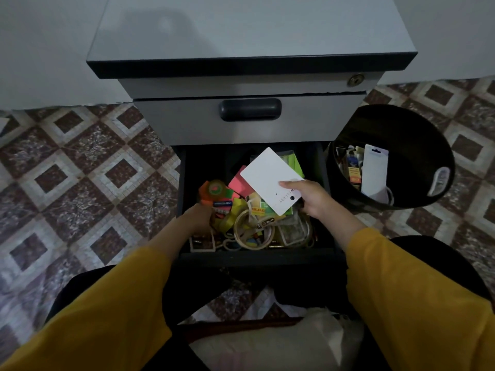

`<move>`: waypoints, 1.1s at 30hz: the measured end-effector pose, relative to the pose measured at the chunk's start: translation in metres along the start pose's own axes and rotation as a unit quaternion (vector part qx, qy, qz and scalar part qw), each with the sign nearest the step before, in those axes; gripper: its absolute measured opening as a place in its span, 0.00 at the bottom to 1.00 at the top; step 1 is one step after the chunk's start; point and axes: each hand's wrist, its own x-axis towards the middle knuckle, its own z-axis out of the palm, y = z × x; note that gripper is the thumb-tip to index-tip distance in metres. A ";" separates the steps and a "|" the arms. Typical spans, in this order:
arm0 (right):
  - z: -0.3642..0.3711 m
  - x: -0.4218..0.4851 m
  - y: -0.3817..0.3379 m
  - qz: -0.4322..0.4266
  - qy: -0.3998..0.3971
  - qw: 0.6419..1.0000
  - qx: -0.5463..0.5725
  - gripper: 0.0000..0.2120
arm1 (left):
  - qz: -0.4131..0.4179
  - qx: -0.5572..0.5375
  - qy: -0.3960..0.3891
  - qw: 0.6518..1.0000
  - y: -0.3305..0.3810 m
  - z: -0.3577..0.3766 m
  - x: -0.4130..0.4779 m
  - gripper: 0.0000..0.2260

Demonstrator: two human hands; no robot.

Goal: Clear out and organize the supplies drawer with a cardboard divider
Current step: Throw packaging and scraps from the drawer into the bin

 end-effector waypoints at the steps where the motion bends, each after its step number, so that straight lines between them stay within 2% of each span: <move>1: 0.000 0.000 0.002 0.001 -0.001 1.000 -0.002 0.04 | 0.000 -0.001 0.008 1.000 0.000 -0.002 0.000 0.10; 3: 0.001 0.000 0.005 0.002 -0.001 1.000 -0.001 0.04 | -0.006 -0.018 0.027 0.999 -0.002 -0.008 -0.001 0.02; 5: 0.002 0.000 0.007 -0.001 0.000 1.000 0.000 0.04 | -0.009 -0.103 0.050 0.993 -0.004 -0.014 0.000 0.08; 6: 0.002 -0.001 0.008 -0.003 0.003 1.000 0.001 0.04 | -0.007 -0.189 0.064 0.980 -0.005 -0.017 -0.001 0.06; 7: 0.003 -0.001 0.009 -0.006 0.006 1.000 0.001 0.04 | 0.005 -0.293 0.079 0.953 -0.004 -0.020 -0.004 0.03; 9: 0.004 -0.002 0.010 -0.010 0.009 1.000 0.002 0.04 | 0.034 -0.491 0.070 0.867 0.000 -0.024 -0.008 0.03; 10: 0.005 -0.003 0.010 -0.011 0.010 1.000 0.002 0.04 | 0.045 -0.566 0.057 0.821 0.003 -0.026 -0.009 0.03; 11: 0.006 -0.004 0.010 -0.012 0.010 1.000 0.002 0.04 | 0.049 -0.610 0.055 0.789 0.007 -0.026 -0.009 0.03; 13: 0.008 -0.005 0.011 -0.012 0.011 1.000 -0.001 0.04 | 0.036 -0.636 0.087 0.766 0.022 -0.026 -0.009 0.04; 16: 0.013 -0.007 0.013 -0.010 -0.006 1.000 -0.015 0.05 | -0.010 -0.657 0.153 0.739 0.047 -0.022 -0.004 0.13; 20: 0.019 -0.012 0.014 -0.024 -0.021 0.999 -0.026 0.03 | -0.072 -0.605 0.244 0.755 0.069 -0.015 0.000 0.18; 22: 0.020 -0.012 0.013 -0.025 -0.023 0.999 -0.020 0.03 | -0.112 -0.584 0.286 0.751 0.073 -0.011 0.003 0.27; 23: 0.019 -0.012 0.012 -0.022 -0.026 0.999 -0.014 0.03 | -0.128 -0.601 0.284 0.736 0.072 -0.010 0.006 0.32; 25: 0.019 -0.012 0.012 -0.013 -0.031 0.999 -0.002 0.03 | -0.142 -0.669 0.229 0.692 0.069 -0.009 0.011 0.41; 27: 0.019 -0.014 0.011 -0.004 -0.042 0.999 0.014 0.04 | -0.132 -0.718 0.148 0.667 0.065 -0.008 0.012 0.42; 28: 0.019 -0.015 0.010 -0.001 -0.048 0.999 0.023 0.05 | -0.121 -0.723 0.118 0.670 0.063 -0.007 0.012 0.40; 31: 0.016 -0.016 0.011 0.007 -0.062 0.998 0.030 0.04 | -0.074 -0.731 0.091 0.672 0.064 -0.004 0.010 0.25; 33: 0.013 -0.016 0.011 0.014 -0.077 0.997 0.025 0.03 | -0.052 -0.737 0.071 0.670 0.060 -0.003 0.011 0.21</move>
